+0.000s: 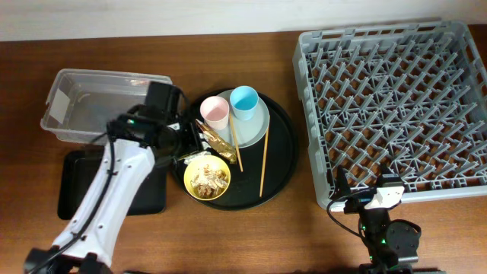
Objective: Sort waste into correct bins and load items into the dishwasher rack
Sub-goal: 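Reach the left gripper to the round tray and grasp the white tissue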
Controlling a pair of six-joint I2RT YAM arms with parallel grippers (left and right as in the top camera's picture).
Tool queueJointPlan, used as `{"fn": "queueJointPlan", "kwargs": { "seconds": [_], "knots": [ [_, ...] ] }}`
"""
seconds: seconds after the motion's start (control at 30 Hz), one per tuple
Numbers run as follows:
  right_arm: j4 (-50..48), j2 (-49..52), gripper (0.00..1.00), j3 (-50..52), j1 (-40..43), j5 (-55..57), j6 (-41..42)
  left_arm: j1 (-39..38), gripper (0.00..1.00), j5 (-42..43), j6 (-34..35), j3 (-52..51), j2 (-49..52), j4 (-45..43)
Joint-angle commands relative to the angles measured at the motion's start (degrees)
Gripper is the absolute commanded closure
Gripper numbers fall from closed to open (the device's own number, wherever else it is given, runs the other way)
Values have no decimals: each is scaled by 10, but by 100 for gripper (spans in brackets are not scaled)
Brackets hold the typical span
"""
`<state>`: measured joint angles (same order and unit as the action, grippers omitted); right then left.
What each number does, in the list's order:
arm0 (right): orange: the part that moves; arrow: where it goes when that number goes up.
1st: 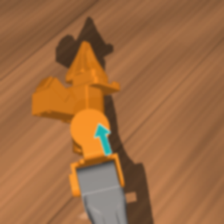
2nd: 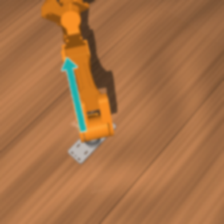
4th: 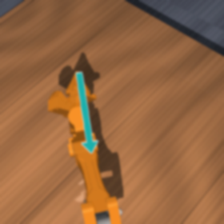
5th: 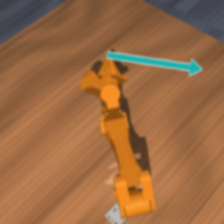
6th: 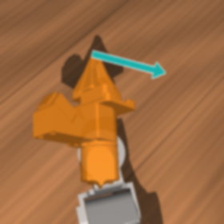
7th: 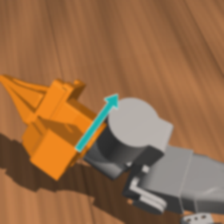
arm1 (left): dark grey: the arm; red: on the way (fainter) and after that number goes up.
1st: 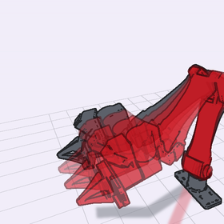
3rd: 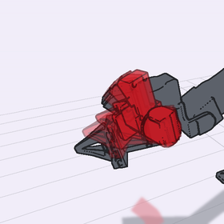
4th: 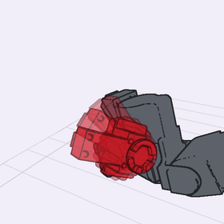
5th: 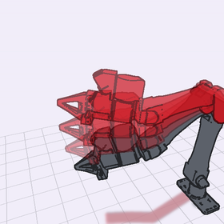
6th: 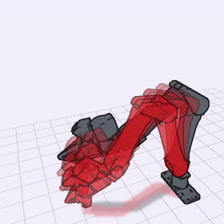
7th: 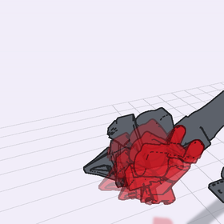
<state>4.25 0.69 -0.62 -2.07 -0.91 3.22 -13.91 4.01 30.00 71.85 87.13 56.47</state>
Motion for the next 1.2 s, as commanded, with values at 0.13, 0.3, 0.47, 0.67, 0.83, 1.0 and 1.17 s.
{"fn": "queueJointPlan", "kwargs": {
  "seconds": [0.13, 0.3, 0.47, 0.67, 0.83, 1.0, 1.17],
  "knots": [
    [3, -4, 1, 3, 3, 7, 2, -40, 38, -90, 39, -104, 3, -158],
    [3, -4, 2, 3, 3, 7, 2, -40, 42, -95, 39, -152, 7, -220],
    [3, -4, 2, 3, 3, 7, 2, -40, 43, -94, 39, -158, 59, -265],
    [3, -4, 2, 3, 3, 7, 2, -40, 43, -101, 38, -158, 107, -301],
    [3, -4, 2, 3, 3, 7, 2, -40, 74, -116, 38, -158, 107, -304],
    [3, -4, 2, 3, 3, 7, 2, -40, 64, -116, 38, -158, 107, -305],
    [3, -4, 2, 3, 3, 7, 2, -40, 71, -114, 38, -159, 128, -305]
  ]
}}
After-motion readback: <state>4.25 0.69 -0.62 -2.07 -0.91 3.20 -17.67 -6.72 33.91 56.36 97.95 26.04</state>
